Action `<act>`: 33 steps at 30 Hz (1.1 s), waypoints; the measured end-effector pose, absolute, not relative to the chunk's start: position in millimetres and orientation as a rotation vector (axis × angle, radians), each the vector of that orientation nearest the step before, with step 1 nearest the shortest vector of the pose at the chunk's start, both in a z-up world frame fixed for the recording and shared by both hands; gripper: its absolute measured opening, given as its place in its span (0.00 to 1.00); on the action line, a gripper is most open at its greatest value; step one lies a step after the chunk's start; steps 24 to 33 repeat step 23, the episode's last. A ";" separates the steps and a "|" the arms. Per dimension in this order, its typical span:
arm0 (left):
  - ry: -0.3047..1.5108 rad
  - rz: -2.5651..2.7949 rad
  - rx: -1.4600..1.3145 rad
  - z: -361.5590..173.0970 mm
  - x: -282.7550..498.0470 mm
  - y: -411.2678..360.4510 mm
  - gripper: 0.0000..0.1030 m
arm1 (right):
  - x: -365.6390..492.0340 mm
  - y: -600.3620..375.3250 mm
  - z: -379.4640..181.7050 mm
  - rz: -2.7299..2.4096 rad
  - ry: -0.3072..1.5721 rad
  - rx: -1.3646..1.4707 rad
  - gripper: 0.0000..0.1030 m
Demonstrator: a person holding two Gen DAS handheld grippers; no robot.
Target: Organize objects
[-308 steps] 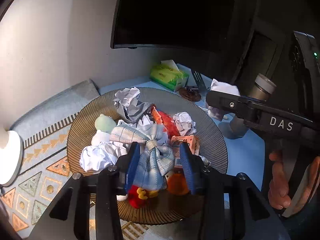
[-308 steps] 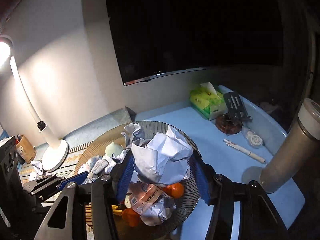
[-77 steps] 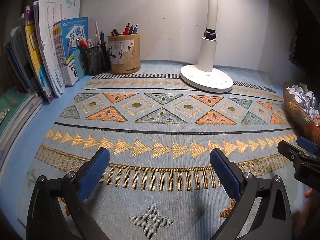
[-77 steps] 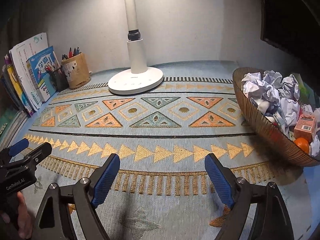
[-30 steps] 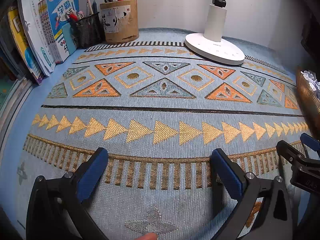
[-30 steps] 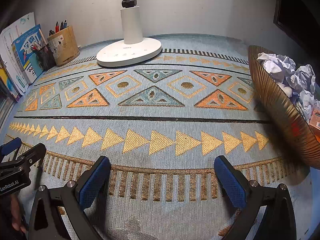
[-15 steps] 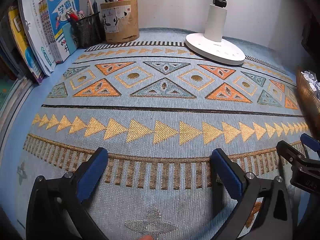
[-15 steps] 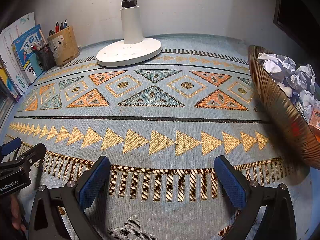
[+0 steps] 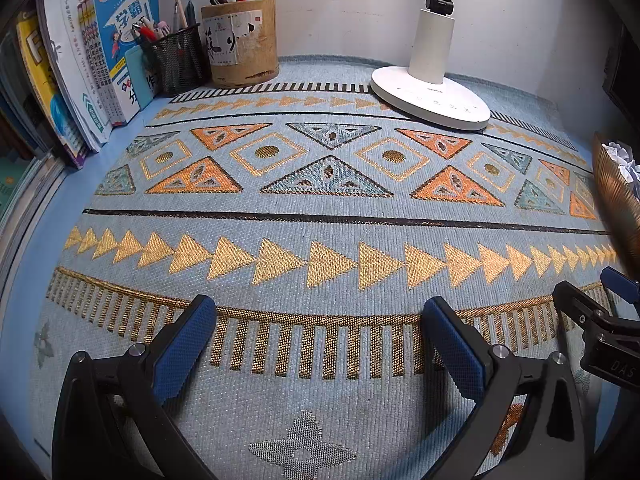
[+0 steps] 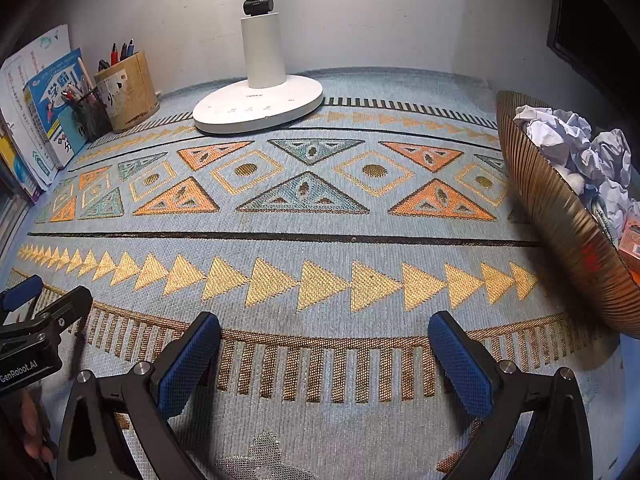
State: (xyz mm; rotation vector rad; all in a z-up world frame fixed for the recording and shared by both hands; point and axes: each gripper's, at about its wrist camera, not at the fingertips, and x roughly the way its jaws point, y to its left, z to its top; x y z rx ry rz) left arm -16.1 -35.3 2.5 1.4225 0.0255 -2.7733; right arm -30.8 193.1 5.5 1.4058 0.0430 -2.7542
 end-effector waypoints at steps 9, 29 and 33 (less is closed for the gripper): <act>0.023 -2.773 1.423 2.9 -16.4 -34.7 1.00 | -30.9 193.2 5.4 -2.754 0.043 1.406 1.00; 0.025 -2.783 1.425 4.2 -16.0 -34.6 1.00 | -30.6 192.7 5.4 -2.754 0.043 1.405 1.00; 0.025 -2.783 1.425 4.2 -16.0 -34.6 1.00 | -30.6 192.7 5.4 -2.754 0.043 1.405 1.00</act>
